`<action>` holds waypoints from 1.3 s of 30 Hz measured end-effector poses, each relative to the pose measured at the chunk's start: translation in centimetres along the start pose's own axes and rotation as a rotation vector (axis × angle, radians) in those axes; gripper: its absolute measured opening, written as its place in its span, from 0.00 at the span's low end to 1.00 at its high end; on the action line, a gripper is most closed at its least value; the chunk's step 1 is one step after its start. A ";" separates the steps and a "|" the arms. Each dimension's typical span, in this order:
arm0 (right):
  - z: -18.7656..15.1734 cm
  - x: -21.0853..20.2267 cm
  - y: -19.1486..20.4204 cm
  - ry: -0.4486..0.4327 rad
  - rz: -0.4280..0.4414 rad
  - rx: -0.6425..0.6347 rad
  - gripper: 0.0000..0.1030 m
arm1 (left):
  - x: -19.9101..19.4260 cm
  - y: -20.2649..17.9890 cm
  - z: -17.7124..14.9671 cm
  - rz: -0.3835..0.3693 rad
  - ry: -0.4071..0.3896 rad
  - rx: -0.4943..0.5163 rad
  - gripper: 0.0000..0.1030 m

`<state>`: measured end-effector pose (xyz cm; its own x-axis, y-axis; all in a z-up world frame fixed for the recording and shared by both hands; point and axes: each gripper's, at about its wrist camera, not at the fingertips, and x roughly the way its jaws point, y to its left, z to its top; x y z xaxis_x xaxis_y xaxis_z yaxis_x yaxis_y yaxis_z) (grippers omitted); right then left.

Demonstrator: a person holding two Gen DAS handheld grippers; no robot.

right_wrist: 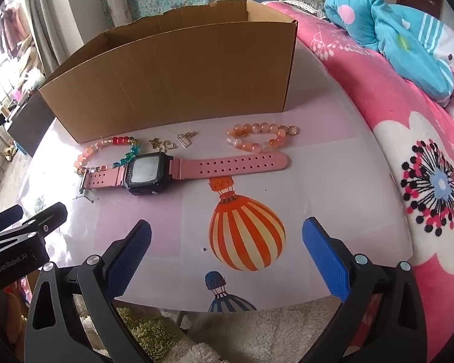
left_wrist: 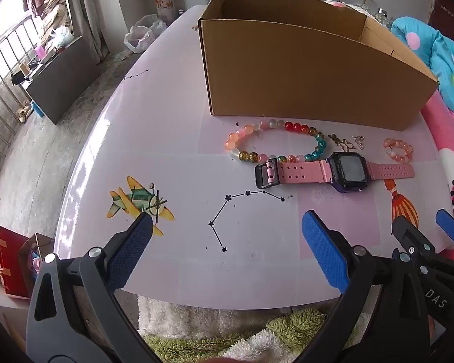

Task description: Organize jewelry

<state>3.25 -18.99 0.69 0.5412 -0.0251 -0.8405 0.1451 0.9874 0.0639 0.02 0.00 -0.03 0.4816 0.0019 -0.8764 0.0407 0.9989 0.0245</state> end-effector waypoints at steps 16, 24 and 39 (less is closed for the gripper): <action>0.3 -0.4 0.3 -0.001 -0.002 0.004 0.95 | 0.2 -0.2 -0.3 -0.013 0.009 0.001 0.92; 0.3 -0.5 0.3 -0.002 -0.001 0.003 0.95 | 0.4 0.0 -0.1 -0.021 0.017 -0.003 0.92; 0.3 -0.6 0.3 0.000 0.000 0.007 0.95 | 0.5 0.2 -0.2 -0.022 0.018 -0.003 0.92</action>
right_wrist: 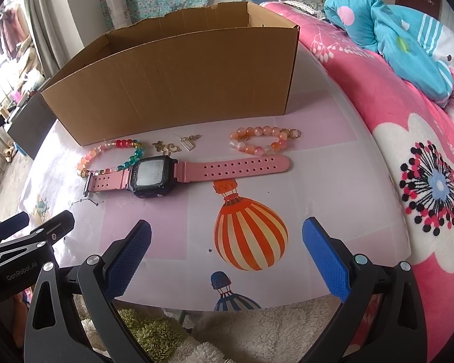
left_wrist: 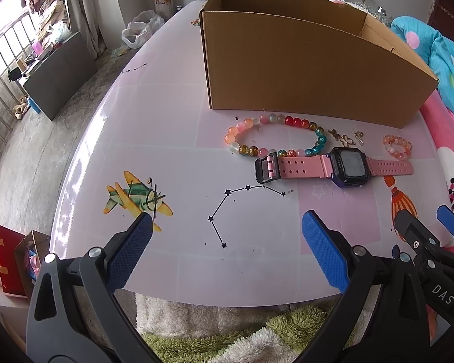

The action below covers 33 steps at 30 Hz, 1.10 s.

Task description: Organize jewelry

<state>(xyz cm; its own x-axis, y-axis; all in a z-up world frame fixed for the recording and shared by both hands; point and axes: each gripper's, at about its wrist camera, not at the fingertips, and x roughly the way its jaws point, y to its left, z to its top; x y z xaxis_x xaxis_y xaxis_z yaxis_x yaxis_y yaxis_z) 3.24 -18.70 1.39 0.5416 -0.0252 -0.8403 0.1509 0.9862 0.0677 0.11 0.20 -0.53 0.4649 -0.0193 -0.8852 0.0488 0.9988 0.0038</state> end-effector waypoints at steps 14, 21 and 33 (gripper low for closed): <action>0.1 0.1 -0.1 0.002 0.005 0.000 0.95 | 0.1 0.2 0.0 0.005 0.000 0.000 0.92; 0.1 0.1 -0.2 0.003 0.005 0.001 0.95 | 0.1 0.2 0.0 0.005 -0.001 -0.001 0.92; 0.1 0.1 -0.2 -0.001 0.000 0.002 0.95 | 0.1 0.3 0.0 0.006 -0.003 -0.001 0.92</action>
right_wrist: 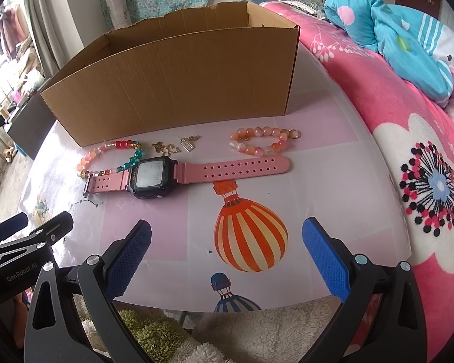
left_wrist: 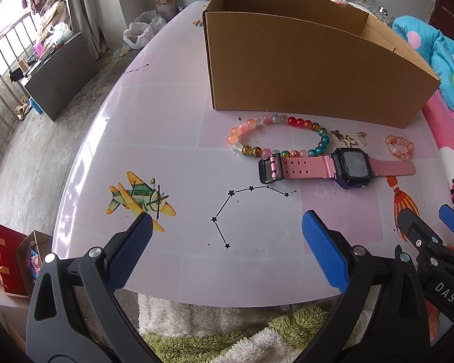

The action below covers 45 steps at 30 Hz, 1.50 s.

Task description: Organize jewelry

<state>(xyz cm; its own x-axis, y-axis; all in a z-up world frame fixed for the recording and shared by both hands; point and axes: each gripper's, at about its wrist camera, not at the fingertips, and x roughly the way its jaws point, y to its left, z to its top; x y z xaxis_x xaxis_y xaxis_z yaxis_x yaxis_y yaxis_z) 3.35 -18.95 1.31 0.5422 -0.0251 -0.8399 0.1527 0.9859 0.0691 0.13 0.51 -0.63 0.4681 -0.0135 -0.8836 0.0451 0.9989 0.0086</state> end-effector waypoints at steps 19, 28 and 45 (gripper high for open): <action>0.0 0.0 0.0 0.000 -0.001 -0.003 0.95 | 0.0 0.1 -0.1 0.003 0.001 0.001 0.92; -0.1 0.0 0.1 0.002 -0.002 -0.002 0.95 | 0.1 0.3 -0.2 0.007 0.006 0.003 0.92; -0.2 1.0 -0.7 0.011 -0.001 0.014 0.95 | 2.2 -0.4 -0.4 0.040 0.050 0.035 0.92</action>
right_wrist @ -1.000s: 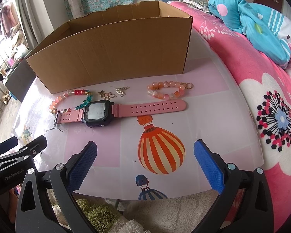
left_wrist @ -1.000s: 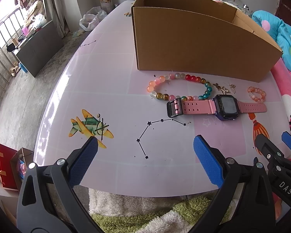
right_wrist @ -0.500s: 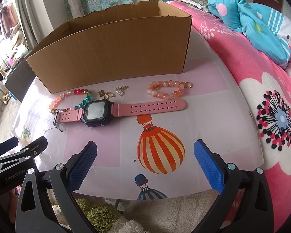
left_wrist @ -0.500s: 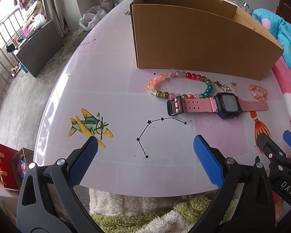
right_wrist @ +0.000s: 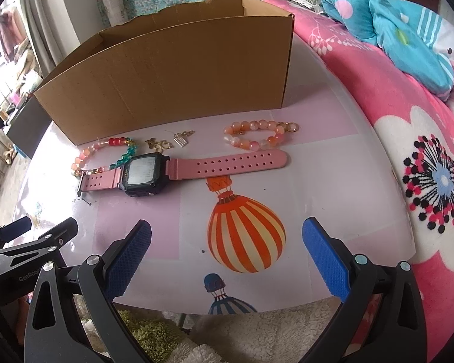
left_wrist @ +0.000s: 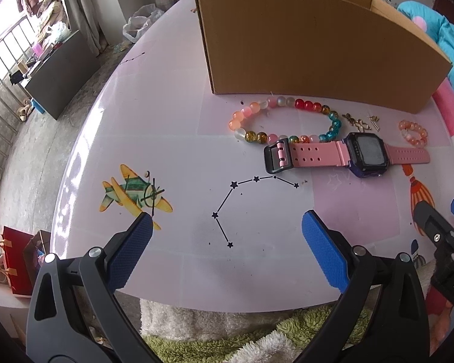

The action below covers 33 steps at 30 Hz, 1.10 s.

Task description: Organize jewelry

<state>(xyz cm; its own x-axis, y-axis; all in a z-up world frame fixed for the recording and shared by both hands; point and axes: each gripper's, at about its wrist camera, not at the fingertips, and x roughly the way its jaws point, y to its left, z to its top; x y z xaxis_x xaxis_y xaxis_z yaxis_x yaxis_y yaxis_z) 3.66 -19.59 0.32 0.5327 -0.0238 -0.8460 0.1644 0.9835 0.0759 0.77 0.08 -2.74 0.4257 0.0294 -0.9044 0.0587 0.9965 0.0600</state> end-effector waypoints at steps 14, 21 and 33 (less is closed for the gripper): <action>3.2 0.2 2.3 -0.099 0.154 -0.291 0.93 | 1.9 2.3 0.4 -0.142 0.015 0.051 0.92; 4.5 1.9 6.0 -0.034 0.260 -0.450 0.74 | 1.9 4.2 -0.5 -0.241 -0.077 0.057 0.92; 3.4 4.0 9.7 0.027 0.214 -0.662 0.60 | 2.0 5.4 -1.3 -0.489 -0.142 0.096 0.92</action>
<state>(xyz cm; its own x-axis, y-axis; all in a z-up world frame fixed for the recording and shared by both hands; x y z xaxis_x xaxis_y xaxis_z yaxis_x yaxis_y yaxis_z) 10.23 -10.75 -0.51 0.4743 0.1790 -0.8620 -0.4877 0.8686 -0.0880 0.74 5.60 -4.79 0.4462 -0.4556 -0.7703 0.3611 0.8792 -0.3108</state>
